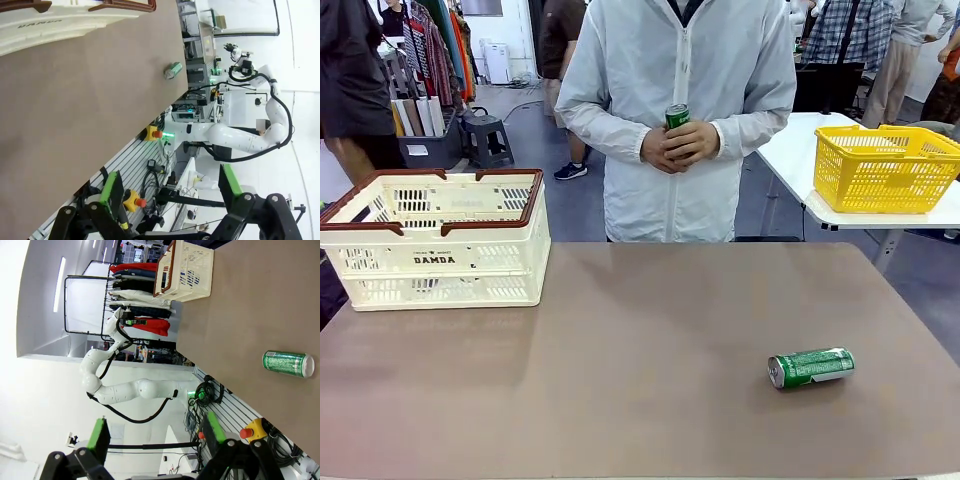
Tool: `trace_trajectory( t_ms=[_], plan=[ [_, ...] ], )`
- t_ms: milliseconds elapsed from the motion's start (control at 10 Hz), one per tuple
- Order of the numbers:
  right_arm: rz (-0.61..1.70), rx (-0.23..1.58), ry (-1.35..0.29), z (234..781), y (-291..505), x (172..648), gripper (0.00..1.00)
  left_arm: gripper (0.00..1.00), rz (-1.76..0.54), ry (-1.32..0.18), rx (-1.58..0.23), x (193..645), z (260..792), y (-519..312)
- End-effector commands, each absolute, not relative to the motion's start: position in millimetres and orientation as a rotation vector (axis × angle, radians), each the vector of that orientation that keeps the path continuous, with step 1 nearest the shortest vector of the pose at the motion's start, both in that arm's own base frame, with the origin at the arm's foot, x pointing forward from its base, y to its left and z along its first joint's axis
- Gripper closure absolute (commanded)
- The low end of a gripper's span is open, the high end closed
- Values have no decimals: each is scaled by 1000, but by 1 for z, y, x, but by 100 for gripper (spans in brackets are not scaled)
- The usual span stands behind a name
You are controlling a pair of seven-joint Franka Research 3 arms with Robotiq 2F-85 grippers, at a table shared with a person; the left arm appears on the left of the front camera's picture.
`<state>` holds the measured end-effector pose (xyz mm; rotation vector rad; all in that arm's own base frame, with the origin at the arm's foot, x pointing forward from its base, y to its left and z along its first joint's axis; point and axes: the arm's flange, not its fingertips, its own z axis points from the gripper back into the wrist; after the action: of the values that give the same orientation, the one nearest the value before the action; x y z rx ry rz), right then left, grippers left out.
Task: Place the drinks into the Shopping basket.
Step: Pick up one drink and place it into the Shopping basket.
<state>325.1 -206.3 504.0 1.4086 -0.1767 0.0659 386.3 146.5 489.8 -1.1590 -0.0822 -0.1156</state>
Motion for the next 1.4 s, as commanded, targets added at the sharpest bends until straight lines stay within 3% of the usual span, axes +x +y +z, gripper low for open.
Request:
trace_trajectory(
  t_ms=[0,200,500,1000,1200,1300],
  plan=[
    [63,1408,-160,509,-207,324,0,0,-116,-73,-1150,384,490,149],
    [66,1409,-177,504,-206,325,0,0,-116,-73,-1150,384,490,149],
    [173,755,92,526,-84,347,0,0,-116,-73,-1150,384,490,149],
    [260,-7,221,447,40,367,0,0,-116,-73,-1150,384,490,149],
    [201,-16,172,413,55,356,0,0,-116,-73,-1150,384,490,149],
    [169,100,97,414,50,353,0,0,-116,-73,-1150,384,490,149]
  ],
)
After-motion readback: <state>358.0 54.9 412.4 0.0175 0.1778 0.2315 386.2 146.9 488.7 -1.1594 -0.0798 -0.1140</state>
